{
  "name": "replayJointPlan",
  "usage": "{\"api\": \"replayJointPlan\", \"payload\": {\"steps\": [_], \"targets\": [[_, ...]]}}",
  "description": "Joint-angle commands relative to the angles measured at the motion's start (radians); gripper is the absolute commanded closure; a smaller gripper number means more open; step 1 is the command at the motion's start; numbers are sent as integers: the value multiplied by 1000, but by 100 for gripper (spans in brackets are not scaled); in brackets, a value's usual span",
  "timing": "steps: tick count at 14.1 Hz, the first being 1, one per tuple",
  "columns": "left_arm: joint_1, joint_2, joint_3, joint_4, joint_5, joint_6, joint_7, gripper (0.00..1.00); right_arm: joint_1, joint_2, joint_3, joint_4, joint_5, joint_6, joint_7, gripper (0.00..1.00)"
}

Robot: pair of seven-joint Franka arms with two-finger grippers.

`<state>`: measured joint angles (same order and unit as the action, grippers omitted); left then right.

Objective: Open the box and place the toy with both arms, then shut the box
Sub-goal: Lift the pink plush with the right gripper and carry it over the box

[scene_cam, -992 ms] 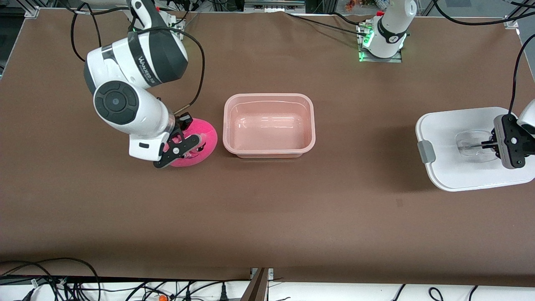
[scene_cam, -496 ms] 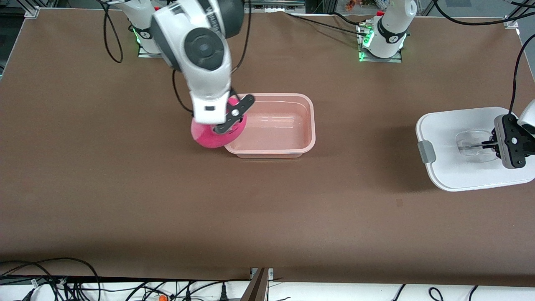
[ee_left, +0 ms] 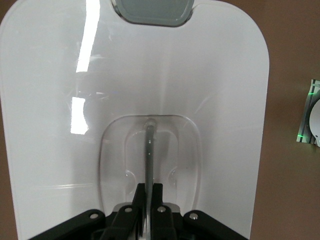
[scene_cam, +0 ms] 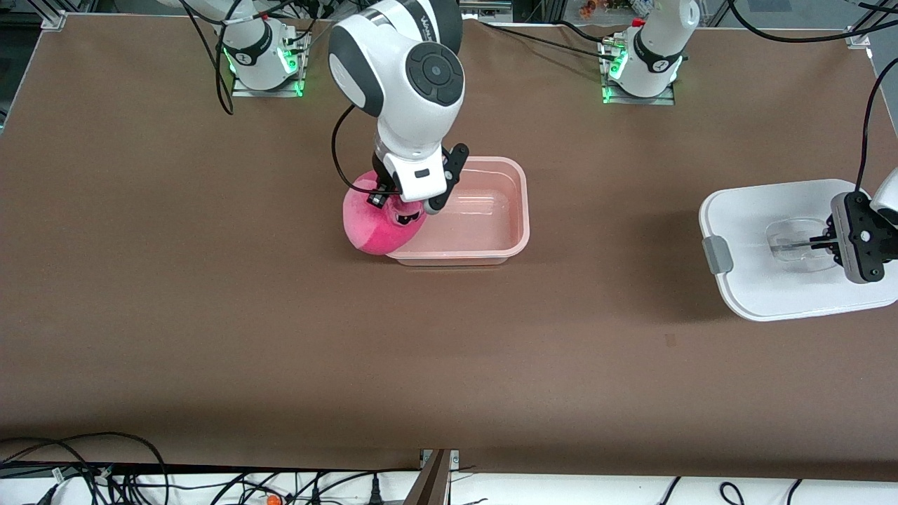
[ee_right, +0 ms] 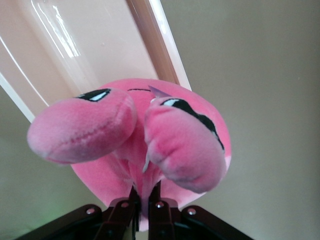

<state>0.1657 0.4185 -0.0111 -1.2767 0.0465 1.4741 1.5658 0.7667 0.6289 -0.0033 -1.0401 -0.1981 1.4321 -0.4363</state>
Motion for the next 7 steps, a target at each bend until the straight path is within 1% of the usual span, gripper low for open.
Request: {"api": "replayJointPlan", "payload": {"steps": [1, 5, 7], "targets": [[6, -1, -3, 19, 23, -17, 26, 100, 43, 32, -6, 60, -17, -25, -24, 100], [5, -1, -3, 19, 21, -18, 26, 100, 92, 32, -7, 58, -18, -51, -24, 100], [5, -1, -3, 19, 21, -18, 26, 100, 103, 51, -9, 58, -32, -42, -24, 100]]}}
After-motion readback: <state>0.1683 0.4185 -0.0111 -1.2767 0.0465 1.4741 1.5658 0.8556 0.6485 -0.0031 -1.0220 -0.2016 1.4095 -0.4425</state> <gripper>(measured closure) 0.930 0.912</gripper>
